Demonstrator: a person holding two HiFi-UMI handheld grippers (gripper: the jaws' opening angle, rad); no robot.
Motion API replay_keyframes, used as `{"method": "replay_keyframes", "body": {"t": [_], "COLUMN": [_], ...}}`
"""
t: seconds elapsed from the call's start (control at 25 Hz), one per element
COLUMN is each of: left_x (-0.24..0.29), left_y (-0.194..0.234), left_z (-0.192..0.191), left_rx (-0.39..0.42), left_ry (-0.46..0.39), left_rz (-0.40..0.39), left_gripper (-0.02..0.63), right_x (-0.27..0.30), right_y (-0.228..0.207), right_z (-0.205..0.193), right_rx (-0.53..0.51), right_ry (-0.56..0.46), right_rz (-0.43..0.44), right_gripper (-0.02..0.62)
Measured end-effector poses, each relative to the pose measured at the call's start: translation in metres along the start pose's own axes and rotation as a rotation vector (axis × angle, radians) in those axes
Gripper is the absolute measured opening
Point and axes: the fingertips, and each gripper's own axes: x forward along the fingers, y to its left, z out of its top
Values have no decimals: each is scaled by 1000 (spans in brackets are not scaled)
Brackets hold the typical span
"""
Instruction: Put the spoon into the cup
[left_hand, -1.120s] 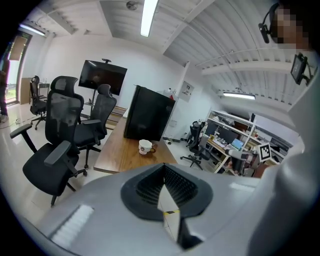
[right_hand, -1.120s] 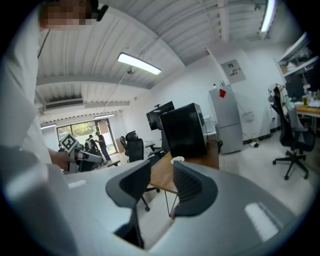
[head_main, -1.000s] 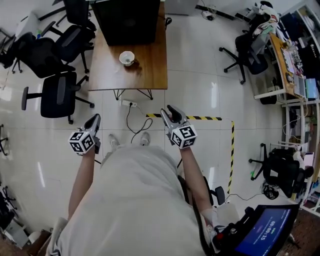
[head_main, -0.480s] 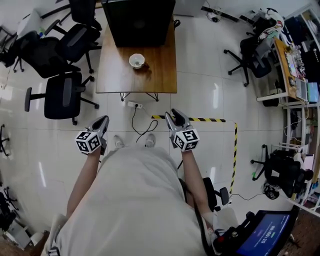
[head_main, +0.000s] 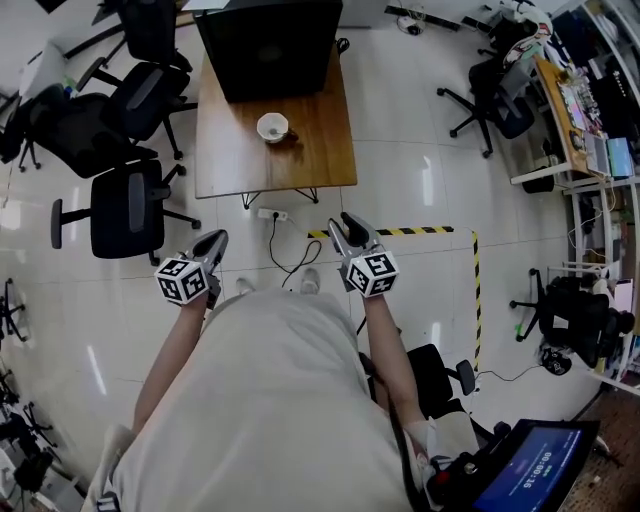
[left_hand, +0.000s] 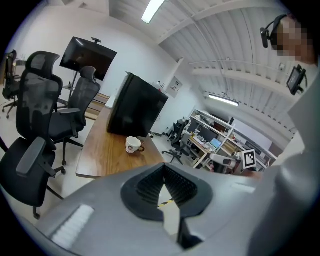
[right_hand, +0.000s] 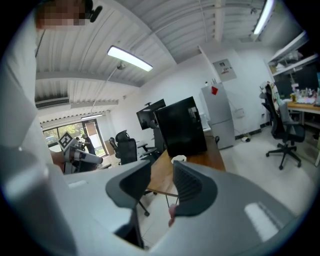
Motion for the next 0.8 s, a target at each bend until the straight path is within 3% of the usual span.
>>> {"method": "replay_keyframes", "body": {"t": [0.48,0.8], "left_x": [4,12], "left_y": [-2,-16], "left_z": [2,-14], "left_rx": [20,23], "left_ry": [78,138], "left_rz": [-101,-160], "left_gripper": [3,3], "right_x": [-3,-24], "right_y": [11,7], "right_z": [-6,-23], "right_rx": [72,98], "right_ry": [-53,-27], "right_rz": [-95,-151], "right_gripper": [138,138]}}
